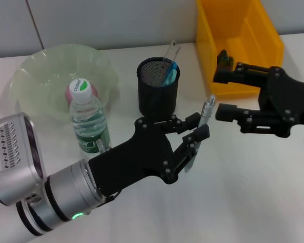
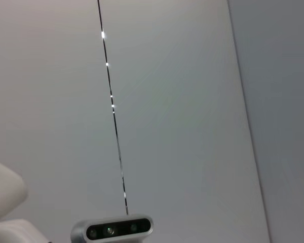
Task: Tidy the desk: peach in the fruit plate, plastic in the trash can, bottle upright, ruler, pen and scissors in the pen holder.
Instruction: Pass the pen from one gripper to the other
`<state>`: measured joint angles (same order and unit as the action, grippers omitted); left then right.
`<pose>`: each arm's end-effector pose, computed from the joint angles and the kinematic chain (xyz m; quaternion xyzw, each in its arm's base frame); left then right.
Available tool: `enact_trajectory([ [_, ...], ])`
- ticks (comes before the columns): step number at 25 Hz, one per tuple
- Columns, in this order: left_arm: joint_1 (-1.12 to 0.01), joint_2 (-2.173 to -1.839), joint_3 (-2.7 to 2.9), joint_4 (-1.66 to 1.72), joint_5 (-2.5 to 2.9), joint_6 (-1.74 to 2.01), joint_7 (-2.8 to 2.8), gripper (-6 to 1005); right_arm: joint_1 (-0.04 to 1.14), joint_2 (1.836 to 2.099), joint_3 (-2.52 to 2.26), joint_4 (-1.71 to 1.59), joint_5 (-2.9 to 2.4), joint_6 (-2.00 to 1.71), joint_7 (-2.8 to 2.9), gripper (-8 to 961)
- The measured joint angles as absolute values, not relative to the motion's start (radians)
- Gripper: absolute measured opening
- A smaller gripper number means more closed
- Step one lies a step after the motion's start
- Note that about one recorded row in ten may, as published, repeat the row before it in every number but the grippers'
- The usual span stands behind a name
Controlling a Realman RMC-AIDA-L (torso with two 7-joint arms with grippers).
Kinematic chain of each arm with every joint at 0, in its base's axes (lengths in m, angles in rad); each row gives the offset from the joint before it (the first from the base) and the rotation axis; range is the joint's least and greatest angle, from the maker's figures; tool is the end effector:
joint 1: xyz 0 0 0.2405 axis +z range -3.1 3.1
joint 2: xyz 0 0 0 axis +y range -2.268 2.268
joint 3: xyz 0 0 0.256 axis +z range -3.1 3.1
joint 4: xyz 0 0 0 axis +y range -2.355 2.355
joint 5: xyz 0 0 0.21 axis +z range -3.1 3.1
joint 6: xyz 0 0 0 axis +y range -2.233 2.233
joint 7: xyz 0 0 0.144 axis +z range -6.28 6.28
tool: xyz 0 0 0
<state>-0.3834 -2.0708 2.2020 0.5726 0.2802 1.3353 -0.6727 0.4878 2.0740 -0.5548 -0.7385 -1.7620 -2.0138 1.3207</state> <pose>-0.1720 0.2581 -0.0998 -0.8658 -0.0864 -0.4769 0.1246 0.2257 0.2913 0.0579 -0.8965 0.0841 0.4286 0.0739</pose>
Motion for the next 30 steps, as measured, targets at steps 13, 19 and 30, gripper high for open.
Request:
enact_trajectory([
  [13, -0.392, -2.071, 2.206, 0.573, 0.281, 1.335, -0.681, 173, 0.498, 2.068, -0.617, -0.743, -1.763, -1.992, 1.347, 647],
  [19, -0.393, -2.070, 2.204, 0.572, 0.281, 1.336, -0.682, 173, 0.499, 2.068, -0.619, -0.743, -1.763, -1.988, 1.349, 538],
  [30, -0.406, -2.069, 2.206, 0.572, 0.281, 1.336, -0.684, 172, 0.502, 2.066, -0.634, -0.749, -1.771, -1.990, 1.360, 491],
])
